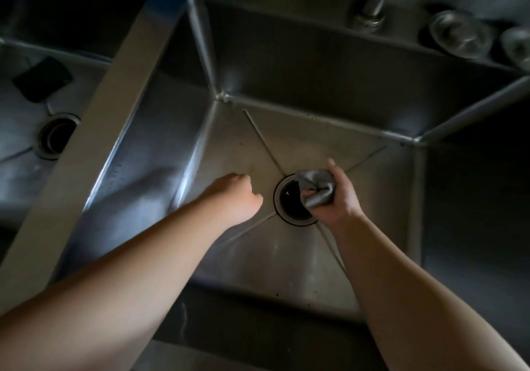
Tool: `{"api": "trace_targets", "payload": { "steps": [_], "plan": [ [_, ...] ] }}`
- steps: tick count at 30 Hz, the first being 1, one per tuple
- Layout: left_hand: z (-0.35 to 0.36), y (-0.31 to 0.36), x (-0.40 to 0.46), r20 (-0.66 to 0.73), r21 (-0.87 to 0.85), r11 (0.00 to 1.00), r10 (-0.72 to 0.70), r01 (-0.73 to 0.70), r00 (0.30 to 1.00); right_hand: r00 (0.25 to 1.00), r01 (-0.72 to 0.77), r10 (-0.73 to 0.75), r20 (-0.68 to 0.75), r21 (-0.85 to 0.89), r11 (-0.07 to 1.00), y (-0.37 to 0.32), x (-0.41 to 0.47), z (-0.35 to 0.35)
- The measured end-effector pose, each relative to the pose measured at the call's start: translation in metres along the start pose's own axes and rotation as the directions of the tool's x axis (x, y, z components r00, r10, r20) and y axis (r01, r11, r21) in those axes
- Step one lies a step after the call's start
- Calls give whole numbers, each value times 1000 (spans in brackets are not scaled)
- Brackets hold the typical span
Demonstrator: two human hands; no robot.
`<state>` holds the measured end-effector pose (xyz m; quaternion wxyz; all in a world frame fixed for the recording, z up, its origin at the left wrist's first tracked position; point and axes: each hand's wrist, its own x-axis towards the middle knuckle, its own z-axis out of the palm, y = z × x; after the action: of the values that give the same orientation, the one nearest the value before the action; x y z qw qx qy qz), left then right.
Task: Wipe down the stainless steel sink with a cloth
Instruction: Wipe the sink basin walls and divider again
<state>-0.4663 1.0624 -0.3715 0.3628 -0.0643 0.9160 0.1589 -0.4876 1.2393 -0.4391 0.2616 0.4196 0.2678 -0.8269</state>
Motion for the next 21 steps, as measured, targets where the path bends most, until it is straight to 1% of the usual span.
{"api": "trace_targets", "payload": {
  "steps": [2,4,6,10,12,16,21],
  "plan": [
    [2,0,-2,4,0,1000,-8,8,1000,997,-69,70,18,-61,996,3,6,-3],
    [4,-1,-3,11,-6,1000,-22,22,1000,994,-98,96,-42,-47,994,6,11,-4],
    [6,-2,-4,16,-5,999,-34,34,999,988,-61,61,-142,6,998,10,14,-1],
    [9,-4,-4,23,16,999,-32,32,999,976,45,-36,-215,34,998,14,19,7],
    [10,-5,-4,30,30,999,-28,27,999,966,19,-27,-258,-33,999,13,23,8],
    [11,-7,-2,29,55,998,-28,27,999,938,-59,-45,-345,-285,957,17,31,9],
    [12,-11,1,34,59,998,-24,22,999,910,-26,-144,-389,-400,916,23,39,11]
  ]
}}
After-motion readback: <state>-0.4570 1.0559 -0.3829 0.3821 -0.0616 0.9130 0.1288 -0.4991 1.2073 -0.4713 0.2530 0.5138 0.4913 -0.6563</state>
